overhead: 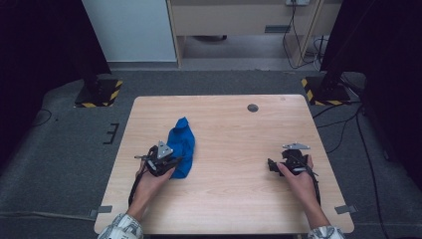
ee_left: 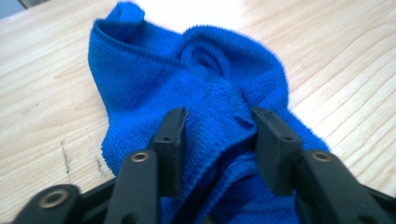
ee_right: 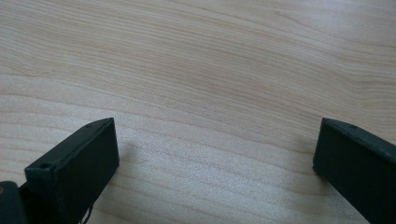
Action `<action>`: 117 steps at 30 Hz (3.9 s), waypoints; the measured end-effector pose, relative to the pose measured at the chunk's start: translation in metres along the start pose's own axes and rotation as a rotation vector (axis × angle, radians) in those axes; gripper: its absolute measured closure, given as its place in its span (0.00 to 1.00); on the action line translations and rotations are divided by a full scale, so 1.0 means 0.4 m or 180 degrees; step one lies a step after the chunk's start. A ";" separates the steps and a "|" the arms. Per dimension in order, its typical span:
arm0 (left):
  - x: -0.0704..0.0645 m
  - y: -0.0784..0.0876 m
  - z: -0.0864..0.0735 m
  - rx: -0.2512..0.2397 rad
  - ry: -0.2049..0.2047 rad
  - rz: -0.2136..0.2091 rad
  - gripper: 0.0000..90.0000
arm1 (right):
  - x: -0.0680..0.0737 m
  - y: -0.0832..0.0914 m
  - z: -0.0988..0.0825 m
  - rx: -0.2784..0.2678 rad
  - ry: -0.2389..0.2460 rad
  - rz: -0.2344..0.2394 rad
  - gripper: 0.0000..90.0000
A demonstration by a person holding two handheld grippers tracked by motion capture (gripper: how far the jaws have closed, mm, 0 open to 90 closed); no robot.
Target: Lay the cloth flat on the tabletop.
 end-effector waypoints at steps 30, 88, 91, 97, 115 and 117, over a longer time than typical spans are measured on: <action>0.109 -0.012 -0.014 0.0181 0.0394 0.0534 0.92 | 0.003 0.006 0.003 0.0012 0.0097 0.0066 0.12; 0.039 -0.009 0.014 -0.0014 0.0252 0.0269 0.90 | 0.527 -0.146 0.338 -0.0340 0.0891 0.1309 0.70; 0.037 -0.015 0.011 0.0032 0.0215 0.0302 0.89 | 0.548 -0.160 0.331 -0.0270 0.0939 0.1328 0.61; 0.036 -0.011 0.015 0.0003 0.0199 0.0319 0.89 | 0.559 -0.177 0.314 -0.0151 0.1064 0.1375 0.79; 0.025 -0.022 0.026 -0.0024 0.0185 0.0343 0.87 | 0.553 -0.112 0.257 -0.0207 0.1141 0.1461 0.70; 0.025 -0.023 0.025 -0.0014 0.0175 0.0344 0.86 | 0.561 -0.122 0.259 -0.0192 0.1182 0.1364 0.70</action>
Point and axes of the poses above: each handheld gripper's, and its own axes: y roughly backward along the jaws, z roughly out of its top, x roughly to its left, the point moved 4 cm from there along -y, roughly forward along the jaws, and after that the axes turned 6 degrees about x, right-handed, at the moved point
